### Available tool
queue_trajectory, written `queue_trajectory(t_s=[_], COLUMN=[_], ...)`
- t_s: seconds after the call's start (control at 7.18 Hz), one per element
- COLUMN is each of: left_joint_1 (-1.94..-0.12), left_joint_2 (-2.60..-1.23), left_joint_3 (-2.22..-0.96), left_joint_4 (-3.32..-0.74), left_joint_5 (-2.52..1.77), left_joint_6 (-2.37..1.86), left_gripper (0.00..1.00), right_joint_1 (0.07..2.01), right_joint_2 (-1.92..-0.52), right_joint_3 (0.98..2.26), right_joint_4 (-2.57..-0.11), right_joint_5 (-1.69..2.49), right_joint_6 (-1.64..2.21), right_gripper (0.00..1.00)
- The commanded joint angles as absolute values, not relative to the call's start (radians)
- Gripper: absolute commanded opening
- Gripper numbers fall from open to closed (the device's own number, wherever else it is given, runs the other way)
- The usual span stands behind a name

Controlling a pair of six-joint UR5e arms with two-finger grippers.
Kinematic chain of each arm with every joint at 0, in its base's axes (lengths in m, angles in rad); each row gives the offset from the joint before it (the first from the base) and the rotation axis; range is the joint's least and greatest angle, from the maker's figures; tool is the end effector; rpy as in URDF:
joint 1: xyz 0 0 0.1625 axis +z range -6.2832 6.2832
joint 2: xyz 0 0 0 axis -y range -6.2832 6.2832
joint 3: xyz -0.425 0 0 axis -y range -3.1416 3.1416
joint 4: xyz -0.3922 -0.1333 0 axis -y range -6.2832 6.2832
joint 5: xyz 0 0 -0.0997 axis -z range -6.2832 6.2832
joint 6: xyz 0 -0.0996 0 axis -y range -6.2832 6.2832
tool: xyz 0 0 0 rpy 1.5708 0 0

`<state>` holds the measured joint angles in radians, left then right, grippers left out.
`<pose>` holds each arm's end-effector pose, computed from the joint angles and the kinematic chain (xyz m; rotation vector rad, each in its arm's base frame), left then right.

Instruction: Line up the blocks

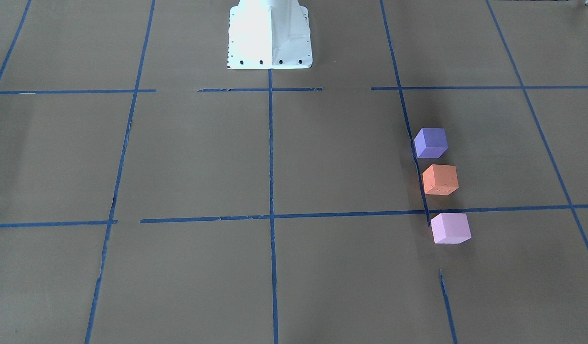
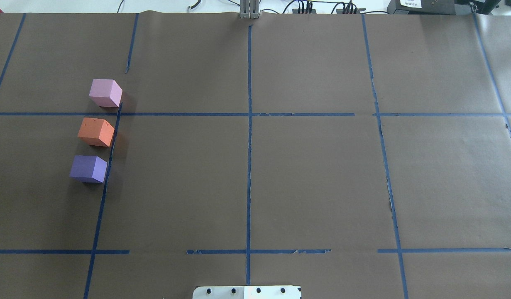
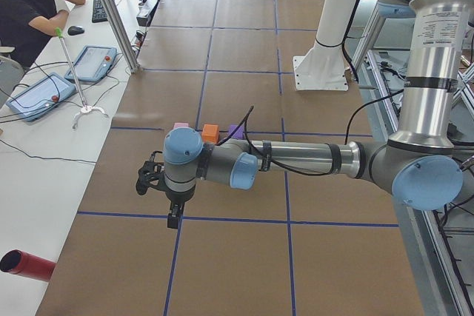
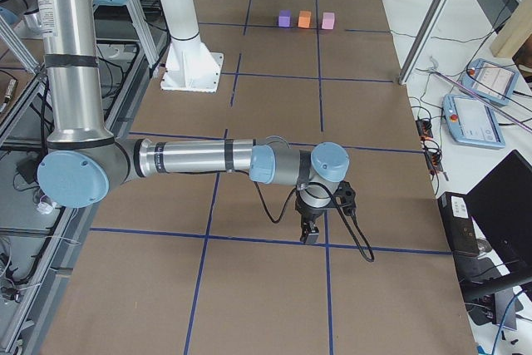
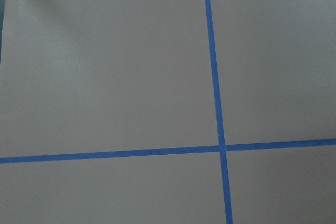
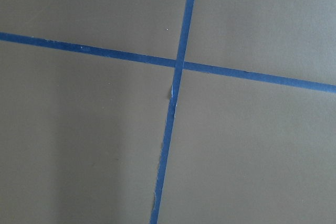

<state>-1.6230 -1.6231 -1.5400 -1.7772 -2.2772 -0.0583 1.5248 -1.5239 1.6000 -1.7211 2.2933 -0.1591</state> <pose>-0.0961 -0.5243 0.6298 0.2161 0.7038 -0.0250 0.0442 -0.5074 0.6391 -0.0300 -0.7259 -0.1692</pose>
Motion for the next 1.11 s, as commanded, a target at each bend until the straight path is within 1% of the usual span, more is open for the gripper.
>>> queue_trajectory(t_s=[0.0,0.28,0.98], left_joint_1=[-1.623,-1.623,-1.623], left_joint_2=[-1.621,-1.597,-1.591], left_joint_3=[-1.502,-1.477,-1.479], left_joint_4=[-1.766,-1.769,-1.769], left_joint_5=[-2.279,-2.284,-2.286], left_joint_6=[-0.058,-0.055,-0.057], left_gripper=[1.00,1.00,1.00], right_joint_1=[1.525,1.525,1.525], right_joint_2=[-1.523,-1.525,-1.525], right_joint_3=[1.600,1.600,1.600], right_joint_4=[-1.721,-1.721,-1.721], right_joint_5=[2.293,2.293,2.293], right_joint_6=[-0.160,-0.158,-0.158], right_gripper=[1.00,1.00,1.00])
